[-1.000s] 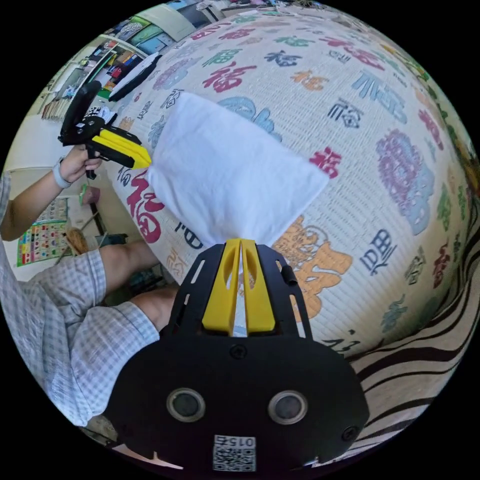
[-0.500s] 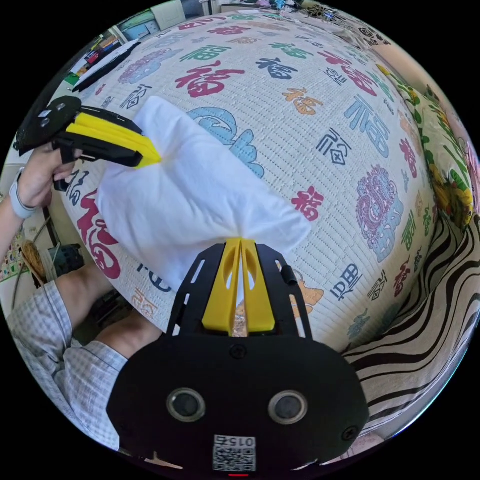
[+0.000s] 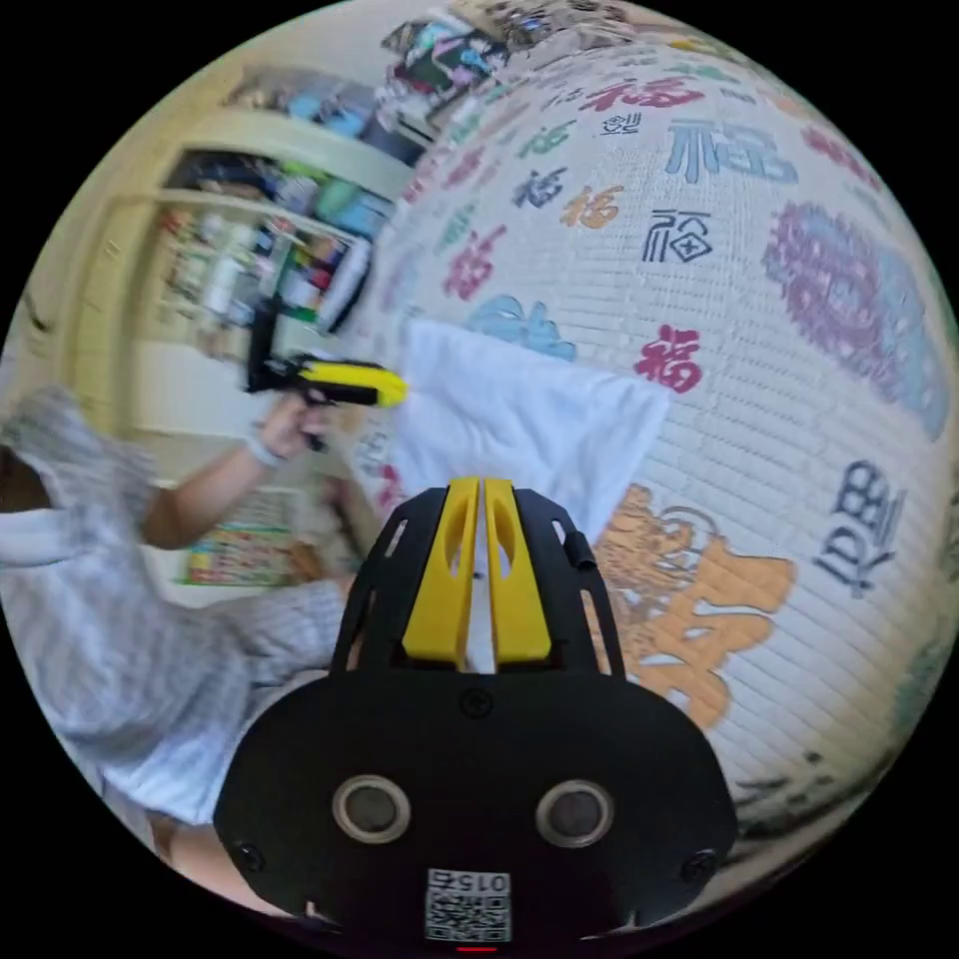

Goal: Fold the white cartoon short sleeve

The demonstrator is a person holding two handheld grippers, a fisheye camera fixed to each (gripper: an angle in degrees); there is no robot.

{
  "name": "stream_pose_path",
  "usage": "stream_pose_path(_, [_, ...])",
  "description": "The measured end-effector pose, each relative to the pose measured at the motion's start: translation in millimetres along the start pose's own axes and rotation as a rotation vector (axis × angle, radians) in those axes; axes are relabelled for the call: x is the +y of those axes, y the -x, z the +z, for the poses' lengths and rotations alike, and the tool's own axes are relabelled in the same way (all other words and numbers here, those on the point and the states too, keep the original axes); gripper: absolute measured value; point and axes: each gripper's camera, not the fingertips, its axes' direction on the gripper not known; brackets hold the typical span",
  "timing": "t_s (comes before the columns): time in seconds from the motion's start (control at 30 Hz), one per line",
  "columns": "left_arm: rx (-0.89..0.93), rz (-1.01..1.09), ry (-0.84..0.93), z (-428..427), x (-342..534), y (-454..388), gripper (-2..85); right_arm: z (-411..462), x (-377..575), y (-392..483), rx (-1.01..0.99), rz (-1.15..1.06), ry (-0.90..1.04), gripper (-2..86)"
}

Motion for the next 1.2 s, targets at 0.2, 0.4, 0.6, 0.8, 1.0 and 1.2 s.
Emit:
stream_pose_path(0.2, [0.265, -0.149, -0.002, -9.7, 5.2, 100.4, 13.5, -36.9, 49.4, -93.5, -0.296, 0.04, -0.102, 9.4])
stream_pose_path(0.4, [0.515, -0.103, -0.016, -1.2, -17.2, 151.2, 14.4, -48.7, 77.6, -144.5, -0.265, 0.085, -0.105, 12.3])
stream_pose_path(0.6, [0.655, -0.04, -0.009, 2.3, -57.4, 170.6, 14.5, -30.0, 77.3, -165.6, -0.191, 0.062, -0.01, 13.0])
stream_pose_path(0.8, [0.668, -0.004, 0.014, 3.0, -101.8, 162.9, 14.2, 16.3, 61.4, -163.7, -0.218, 0.003, 0.062, 11.4])
stream_pose_path(1.0, [0.635, -0.015, 0.053, 7.1, -149.4, 150.3, 8.5, 49.8, 59.2, -158.9, -0.166, -0.005, 0.097, 6.0])
stream_pose_path(1.2, [0.594, -0.056, -0.025, -45.7, -176.7, 126.6, 5.4, 45.2, 62.5, -94.1, 0.042, -0.028, 0.096, 4.1])
